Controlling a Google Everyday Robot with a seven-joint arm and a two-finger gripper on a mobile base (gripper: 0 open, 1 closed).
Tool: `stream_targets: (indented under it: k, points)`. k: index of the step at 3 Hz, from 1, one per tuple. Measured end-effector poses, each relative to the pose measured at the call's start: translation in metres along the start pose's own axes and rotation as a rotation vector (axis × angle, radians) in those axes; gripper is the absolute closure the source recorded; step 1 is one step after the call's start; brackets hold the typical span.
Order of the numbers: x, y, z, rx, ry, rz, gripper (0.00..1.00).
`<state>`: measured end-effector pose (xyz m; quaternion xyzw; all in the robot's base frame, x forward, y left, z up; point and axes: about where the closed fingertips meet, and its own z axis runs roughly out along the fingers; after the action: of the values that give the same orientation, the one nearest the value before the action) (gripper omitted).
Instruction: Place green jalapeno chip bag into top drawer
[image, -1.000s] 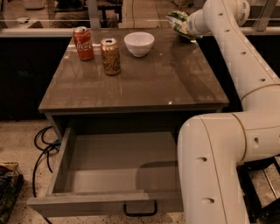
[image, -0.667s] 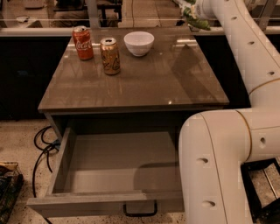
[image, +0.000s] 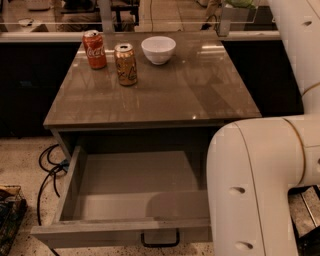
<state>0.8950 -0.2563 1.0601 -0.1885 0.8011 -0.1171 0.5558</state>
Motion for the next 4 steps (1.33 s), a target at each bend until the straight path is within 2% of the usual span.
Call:
stream_targets:
  k: [1,2,3,4]
  points:
    - [-0.024,-0.010,-0.049,0.000,0.011,-0.016,1.00]
    - [-0.026,-0.011,-0.080,0.004,0.028,-0.004,1.00]
    - [-0.052,-0.021,-0.155,0.033,-0.051,0.029,1.00]
    - [-0.050,-0.015,-0.226,0.033,-0.115,0.057,1.00]
